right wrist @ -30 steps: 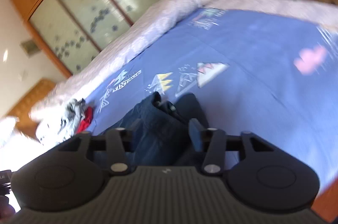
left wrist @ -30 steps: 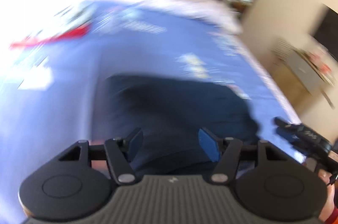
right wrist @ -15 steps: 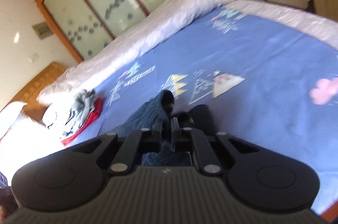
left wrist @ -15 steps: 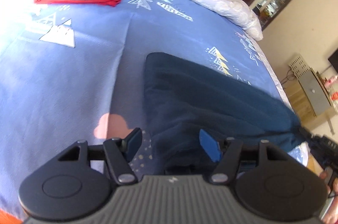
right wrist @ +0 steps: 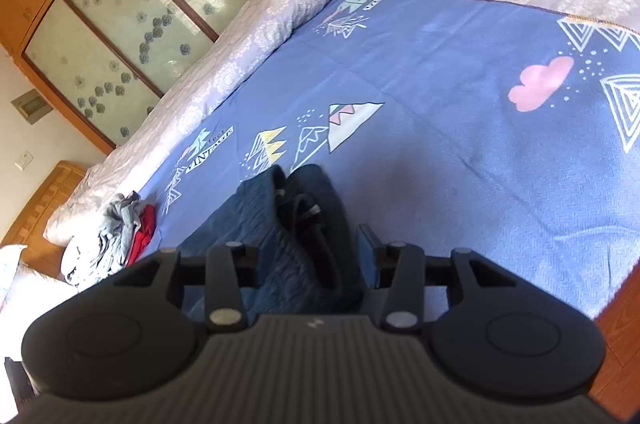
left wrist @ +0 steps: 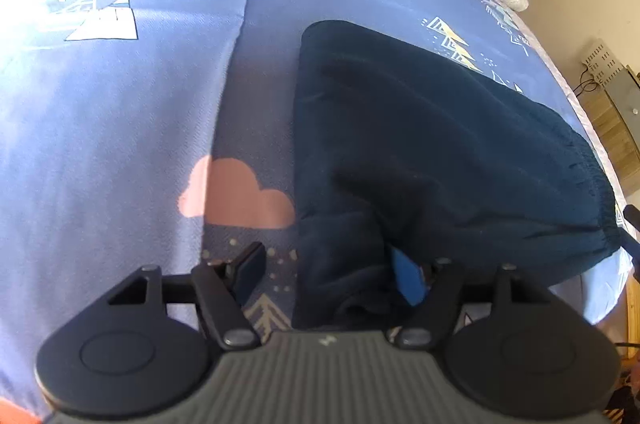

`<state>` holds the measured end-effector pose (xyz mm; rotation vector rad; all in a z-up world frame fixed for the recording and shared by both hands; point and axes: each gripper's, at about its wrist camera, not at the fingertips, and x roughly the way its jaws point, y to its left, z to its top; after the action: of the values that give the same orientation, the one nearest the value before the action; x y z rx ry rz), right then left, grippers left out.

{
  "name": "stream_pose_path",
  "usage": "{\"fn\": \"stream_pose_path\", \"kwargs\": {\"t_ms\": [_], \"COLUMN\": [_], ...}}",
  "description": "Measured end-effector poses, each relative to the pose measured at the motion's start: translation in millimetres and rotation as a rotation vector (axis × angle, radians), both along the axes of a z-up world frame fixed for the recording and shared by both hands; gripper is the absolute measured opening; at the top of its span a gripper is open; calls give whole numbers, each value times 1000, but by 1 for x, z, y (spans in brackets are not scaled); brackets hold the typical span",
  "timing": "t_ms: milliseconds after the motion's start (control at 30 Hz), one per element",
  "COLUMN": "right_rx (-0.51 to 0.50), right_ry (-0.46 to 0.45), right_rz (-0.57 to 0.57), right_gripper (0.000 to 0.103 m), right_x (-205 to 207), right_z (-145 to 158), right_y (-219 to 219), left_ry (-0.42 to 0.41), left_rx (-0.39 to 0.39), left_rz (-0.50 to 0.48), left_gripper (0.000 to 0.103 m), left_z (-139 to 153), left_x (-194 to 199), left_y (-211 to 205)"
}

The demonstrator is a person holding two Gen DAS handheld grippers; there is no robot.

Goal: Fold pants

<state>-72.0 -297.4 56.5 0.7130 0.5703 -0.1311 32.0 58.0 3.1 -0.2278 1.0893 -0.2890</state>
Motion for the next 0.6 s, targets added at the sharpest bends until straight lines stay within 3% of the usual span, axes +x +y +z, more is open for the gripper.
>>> {"fn": "stream_pose_path", "kwargs": {"t_ms": [233,367,433,500,600], "right_rx": [-92,-121,-89,-25,97], "right_ry": [-111,-146,-144,-98,84], "right_rz": [22,123,201,272,289], "right_gripper": [47,47,47,47,39], "right_x": [3,34,60,89,136], "right_z": [23,40,42,34,-5], "right_y": [14,26,28,31,22], "left_ry": [-118,-160,-158,-136,-93], "left_rx": [-109,-136,-149,-144,-66], "left_rz": [-7,-14,-33,-49,-68], "left_gripper": [66,66,66,66,66], "left_z": [45,56,53,47,26], "left_x": [-14,-6,-1,6,14], "left_y": [27,20,11,-1,-13]}}
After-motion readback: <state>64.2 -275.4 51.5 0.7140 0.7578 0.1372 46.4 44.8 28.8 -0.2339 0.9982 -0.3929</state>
